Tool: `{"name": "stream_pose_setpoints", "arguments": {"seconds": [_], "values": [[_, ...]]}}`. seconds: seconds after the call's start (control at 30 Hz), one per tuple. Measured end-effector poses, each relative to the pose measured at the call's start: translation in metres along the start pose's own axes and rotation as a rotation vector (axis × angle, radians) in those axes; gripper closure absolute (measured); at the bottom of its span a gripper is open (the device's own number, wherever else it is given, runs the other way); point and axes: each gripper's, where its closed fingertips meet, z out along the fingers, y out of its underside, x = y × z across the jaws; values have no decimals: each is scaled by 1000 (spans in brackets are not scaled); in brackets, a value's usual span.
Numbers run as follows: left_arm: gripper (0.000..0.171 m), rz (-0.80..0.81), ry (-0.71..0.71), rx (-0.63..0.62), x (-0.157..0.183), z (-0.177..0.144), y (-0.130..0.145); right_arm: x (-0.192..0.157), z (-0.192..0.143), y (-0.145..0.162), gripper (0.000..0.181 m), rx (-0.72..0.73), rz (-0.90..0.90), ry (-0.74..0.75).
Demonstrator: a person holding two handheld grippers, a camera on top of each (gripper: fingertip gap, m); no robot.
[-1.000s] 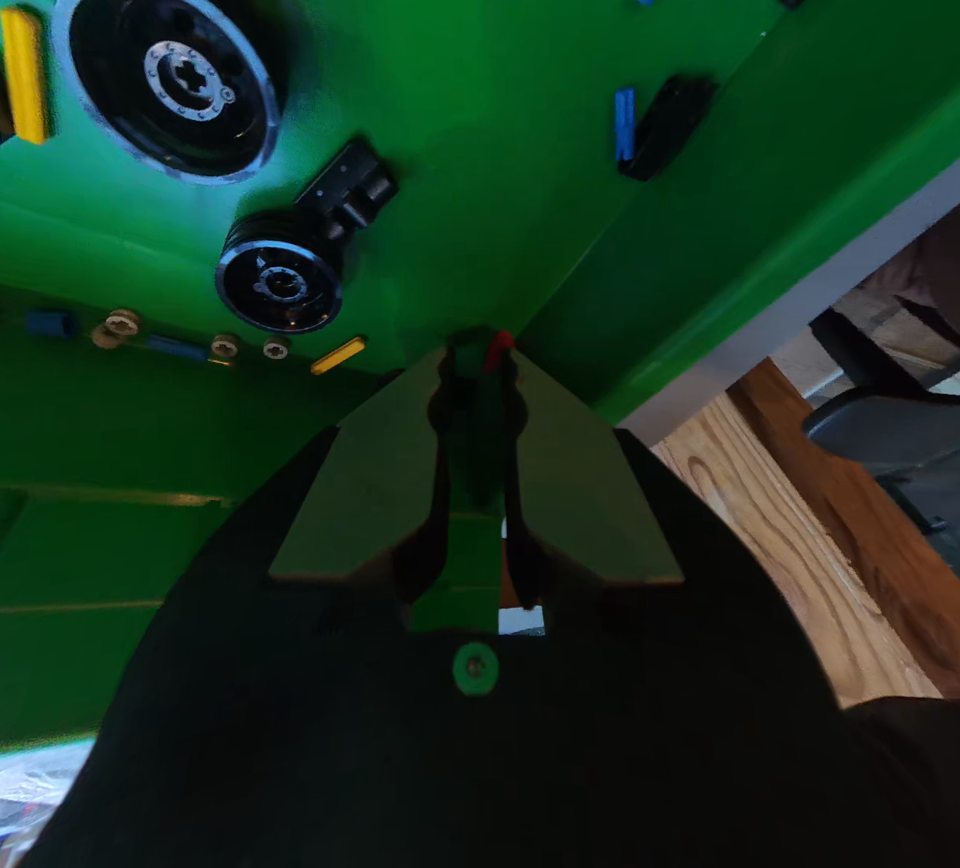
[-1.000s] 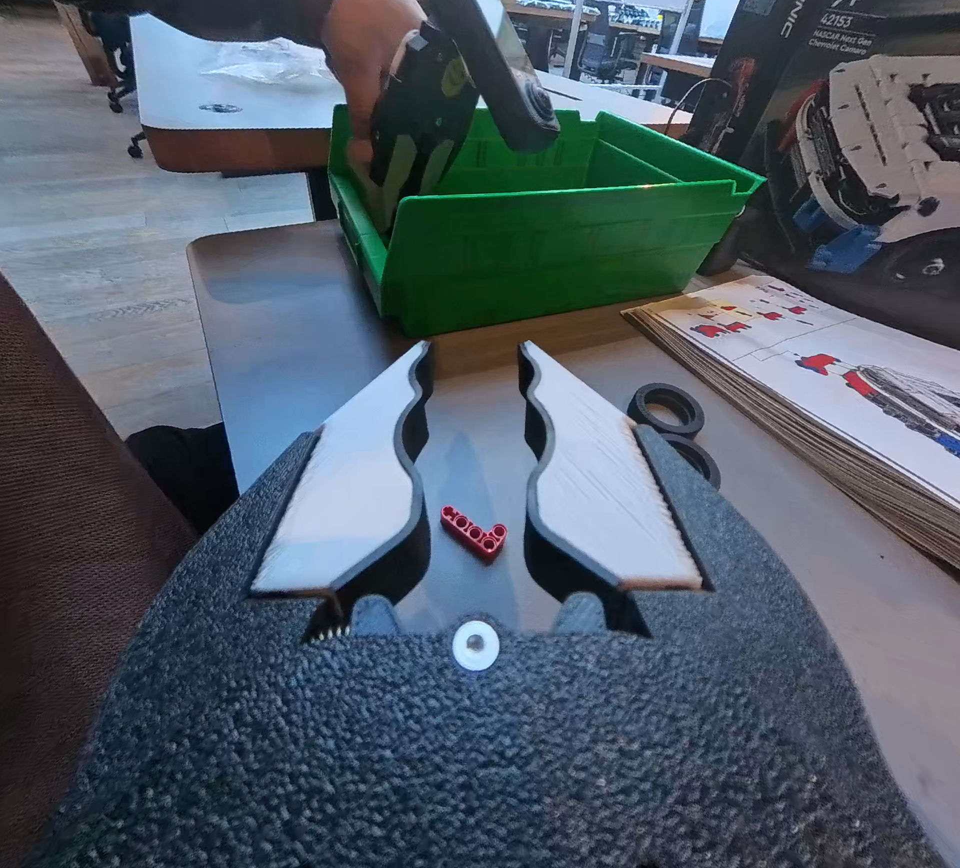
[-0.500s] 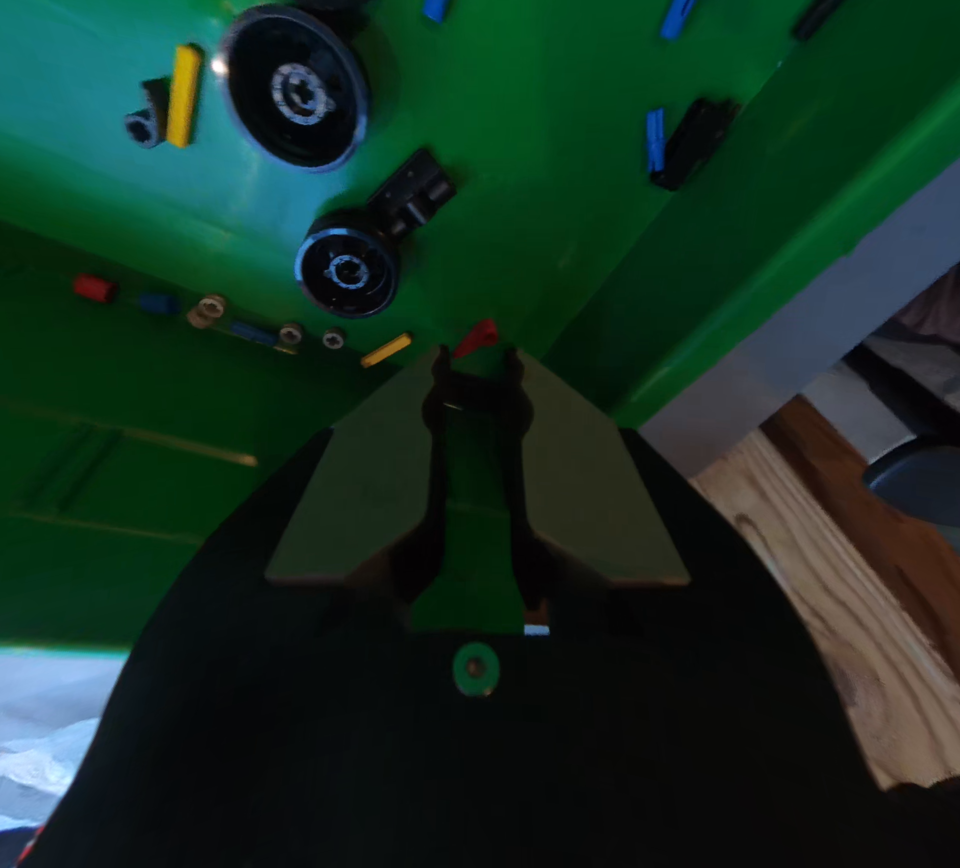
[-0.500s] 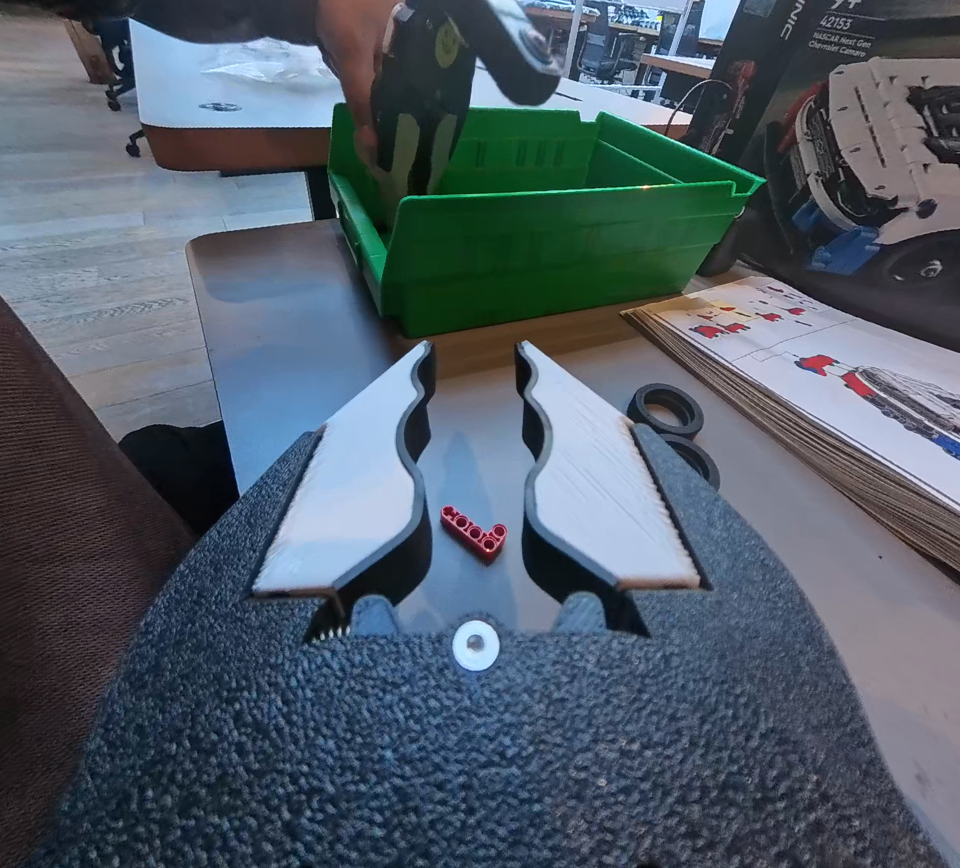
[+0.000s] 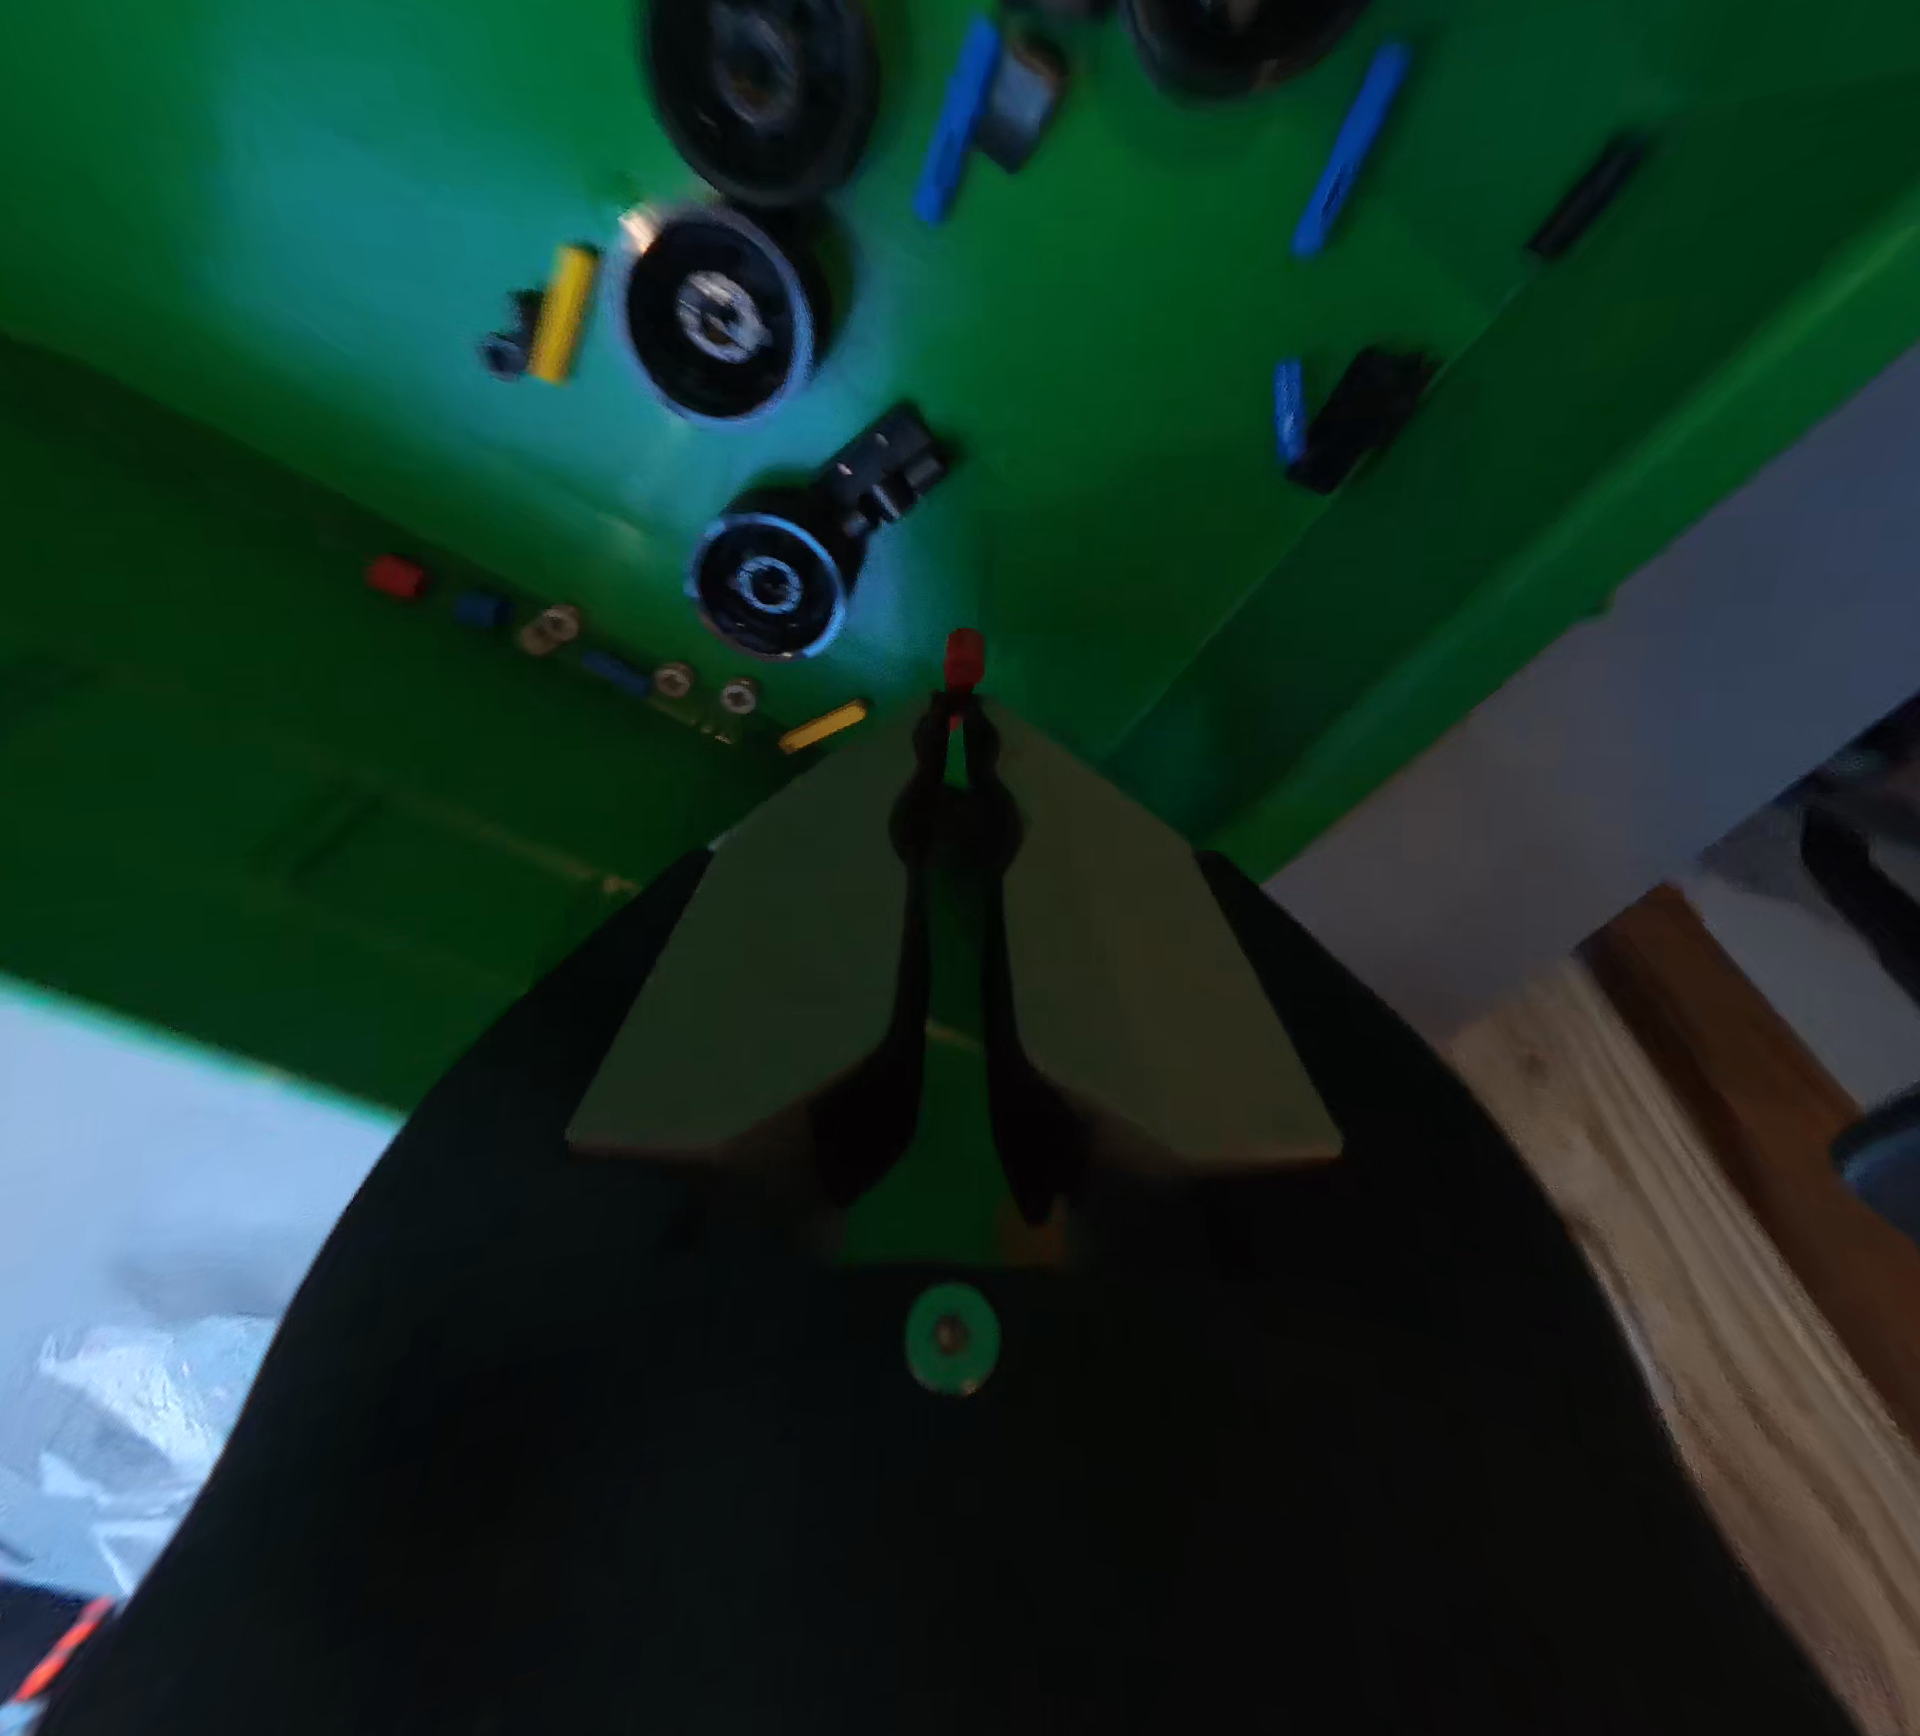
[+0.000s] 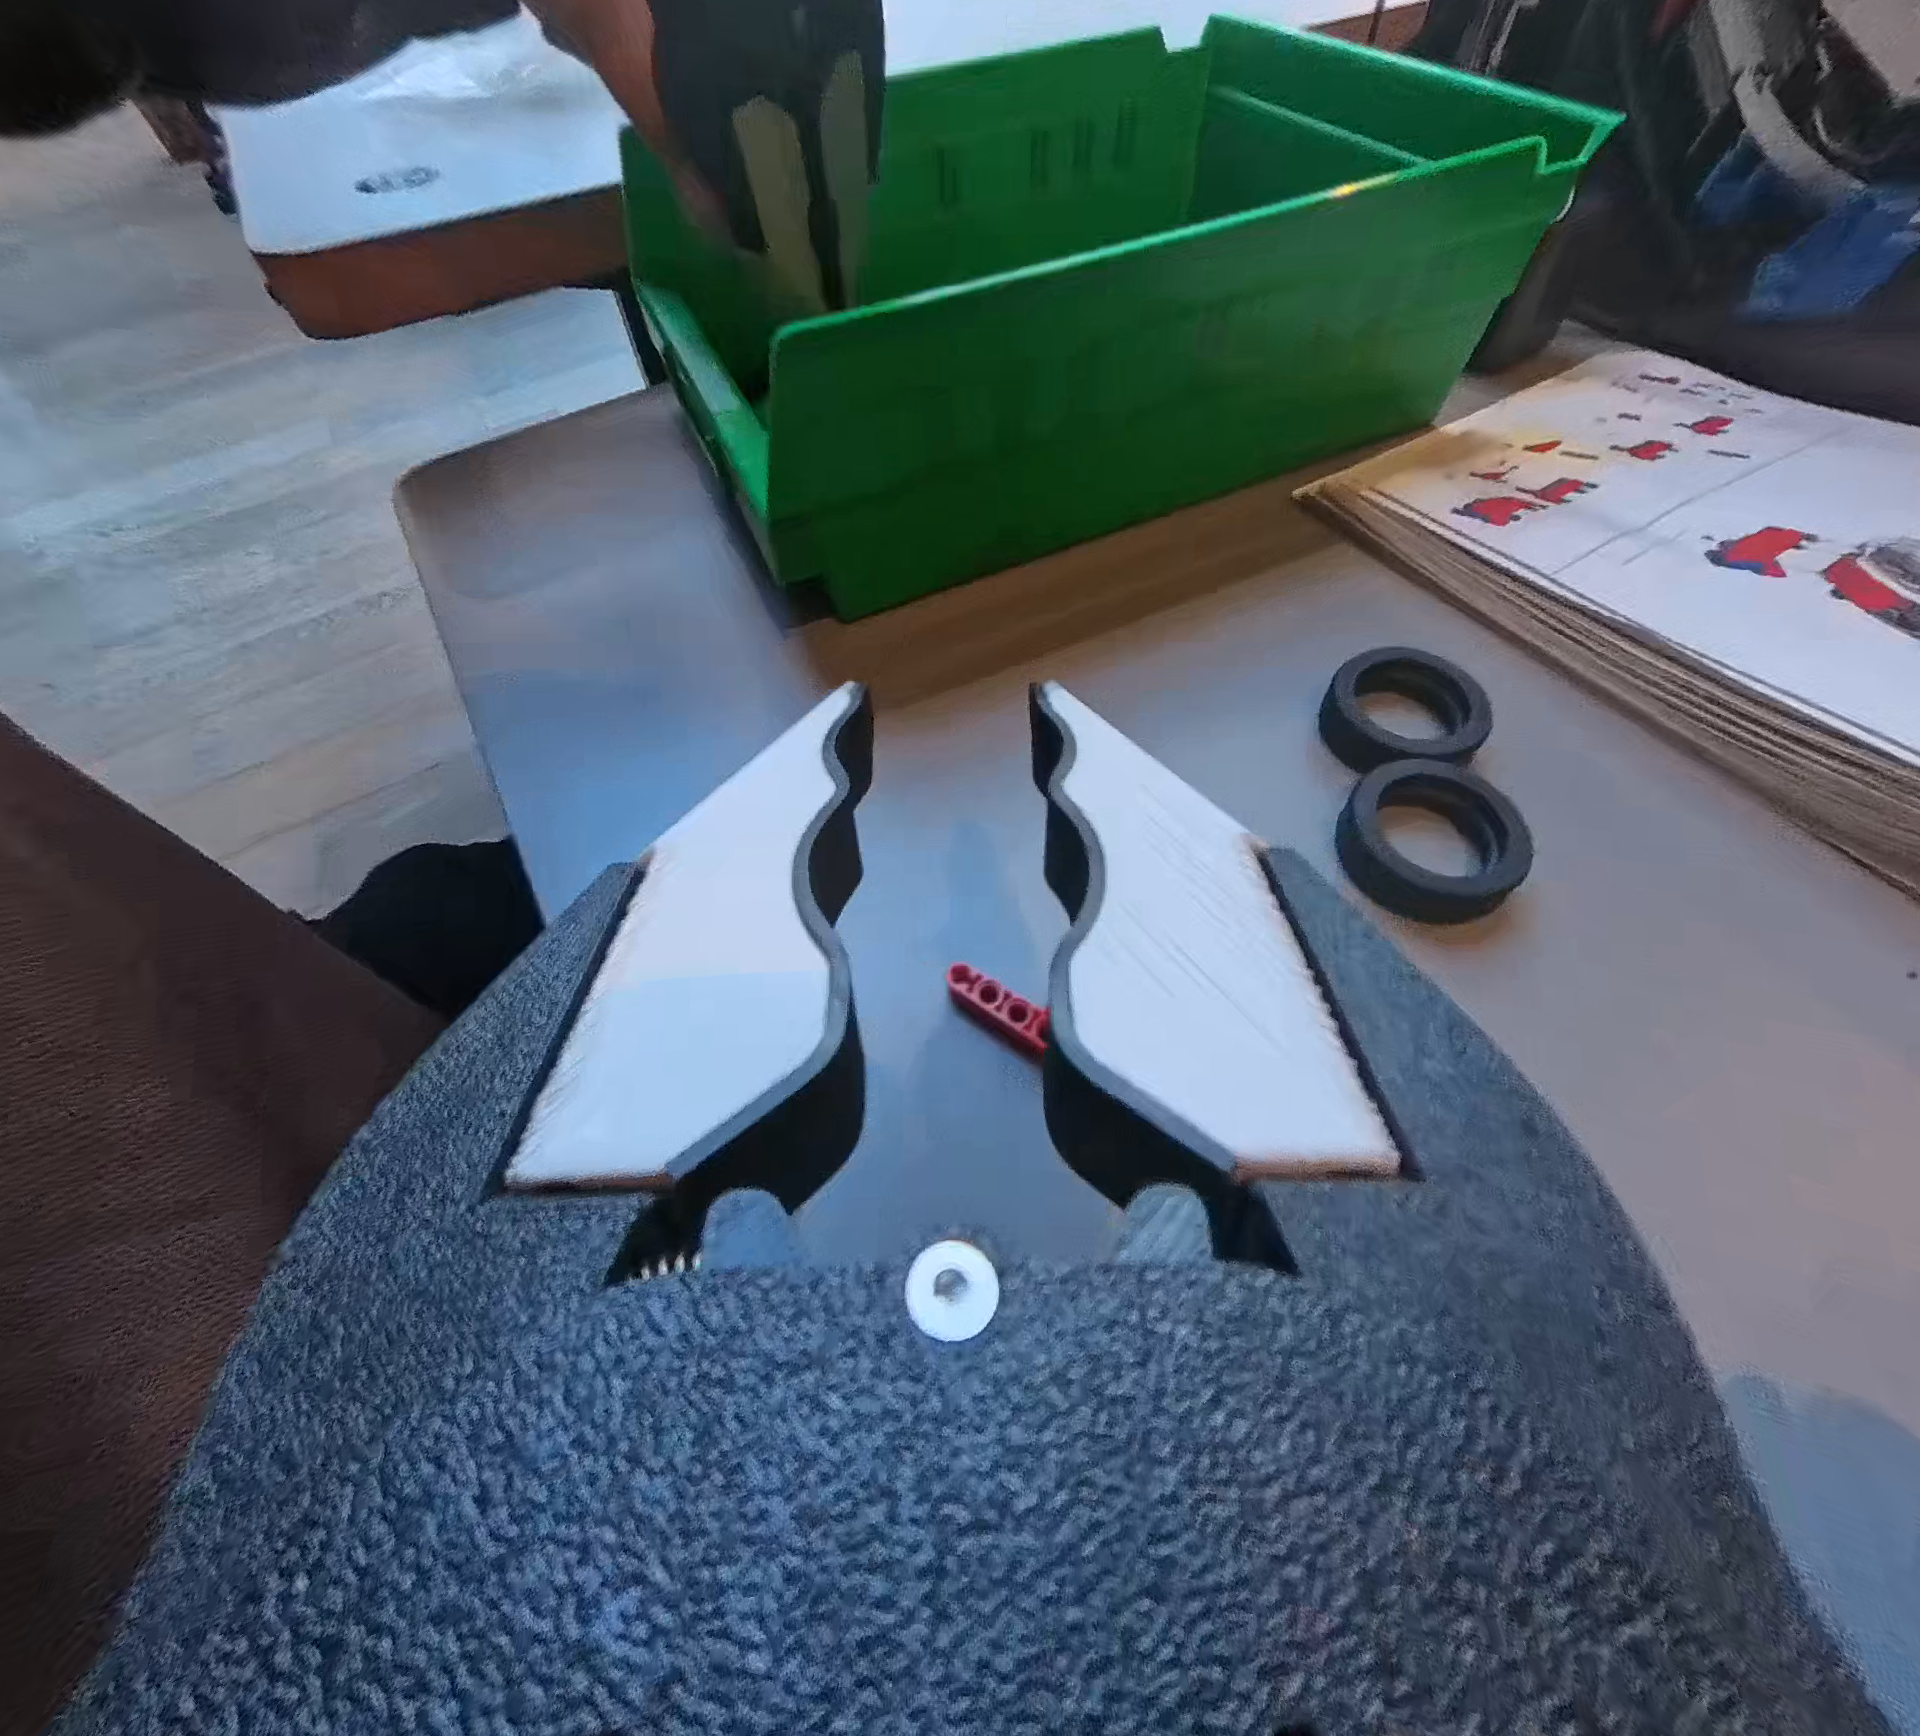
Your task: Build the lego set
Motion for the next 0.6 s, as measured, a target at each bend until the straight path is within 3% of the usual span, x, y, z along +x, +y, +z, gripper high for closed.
{"name": "stream_pose_setpoints", "arguments": {"seconds": [0.13, 0.23, 0.27, 0.4, 0.5, 0.6], "values": [[171, -70, -87, 358, 19, -65, -59, -7, -26, -12, 151, 59, -31, 29], [171, -19, 80, 755, 100, -120, -131, -7, -51, -10, 153, 80, -31, 83], [171, 7, 122, 807, 125, -124, -146, -6, -58, -7, 153, 79, -26, 102], [171, -11, 149, 765, 168, -76, -187, -1, -74, 14, 153, 26, -11, 169], [171, -45, 116, 625, 174, -23, -192, 0, -81, 21, 153, 2, -17, 192], [171, -102, 91, 565, 170, 5, -190, 1, -85, 21, 153, 6, -21, 205]]}}
